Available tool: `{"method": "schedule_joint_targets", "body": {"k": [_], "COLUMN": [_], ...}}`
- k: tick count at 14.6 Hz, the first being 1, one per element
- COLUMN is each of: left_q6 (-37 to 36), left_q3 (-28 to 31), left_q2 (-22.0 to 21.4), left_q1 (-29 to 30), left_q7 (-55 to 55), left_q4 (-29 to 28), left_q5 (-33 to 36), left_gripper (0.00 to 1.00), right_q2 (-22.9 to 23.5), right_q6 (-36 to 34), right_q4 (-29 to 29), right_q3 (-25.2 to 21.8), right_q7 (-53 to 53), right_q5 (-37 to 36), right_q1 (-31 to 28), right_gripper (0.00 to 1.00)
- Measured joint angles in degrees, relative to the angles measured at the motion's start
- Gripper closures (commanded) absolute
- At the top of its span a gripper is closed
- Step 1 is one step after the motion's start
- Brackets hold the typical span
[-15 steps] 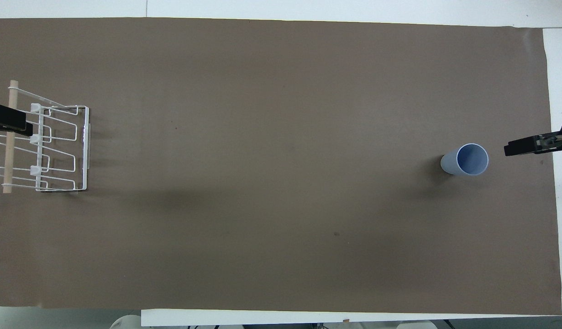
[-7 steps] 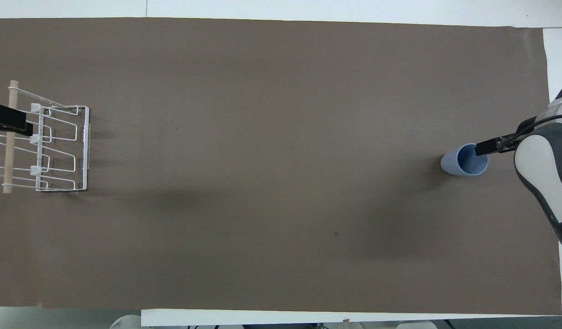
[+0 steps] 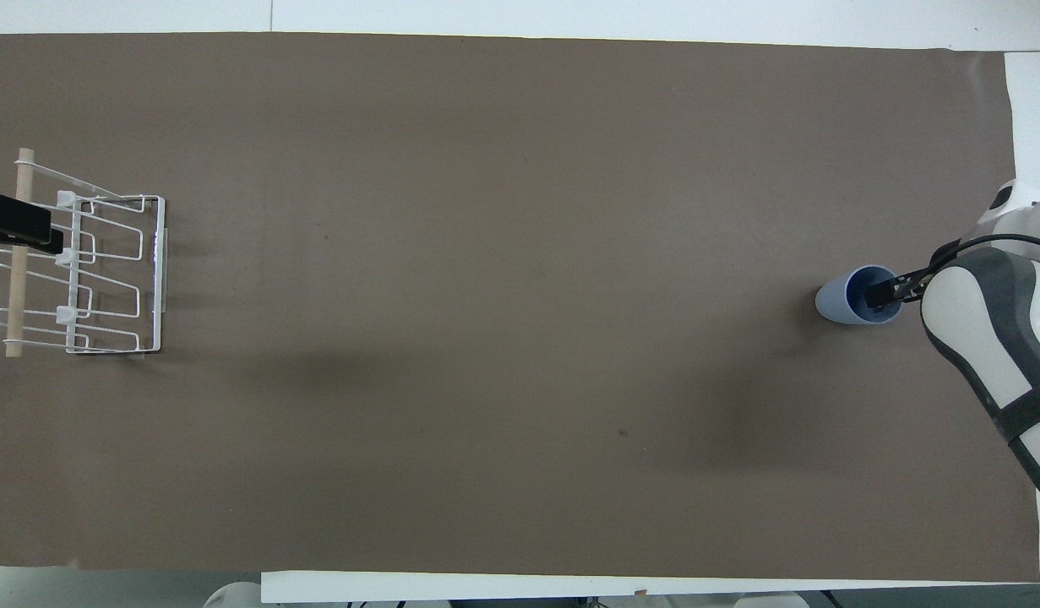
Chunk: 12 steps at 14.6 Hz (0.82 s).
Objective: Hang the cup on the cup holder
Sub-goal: 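Reach the right gripper into the light blue cup and grip its rim, then lift the cup with the right gripper while the left gripper approaches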
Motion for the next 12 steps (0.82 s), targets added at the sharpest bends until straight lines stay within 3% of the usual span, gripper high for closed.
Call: {"method": "schedule_joint_targets", "body": {"k": [7, 9, 12], "left_q6": [-2.23, -2.02, -0.78], "left_q3": [0.37, 0.36, -0.12], "left_q2": [-0.1, -0.6, -1.94], "left_q1": [0.24, 0.2, -0.19], "left_q7": [-2.42, -4.61, -11.88], "left_q4": [-0.69, -2.33, -5.45], "left_q5": [0.03, 0.03, -0.2], "left_gripper": [0.0, 0.0, 0.0], "right_q2": [0.01, 0.0, -0.32], "right_q6": [-2.8, -11.69, -26.72], "right_q4": [1.06, 5.73, 12.09], "right_q3": [0.87, 1.17, 1.21], "right_q7": [-0.48, -0.89, -0.9], "right_q5": [0.96, 9.0, 26.99], "right_q1": [0.71, 1.8, 1.68], "right_gripper": [1.0, 1.0, 1.0]}}
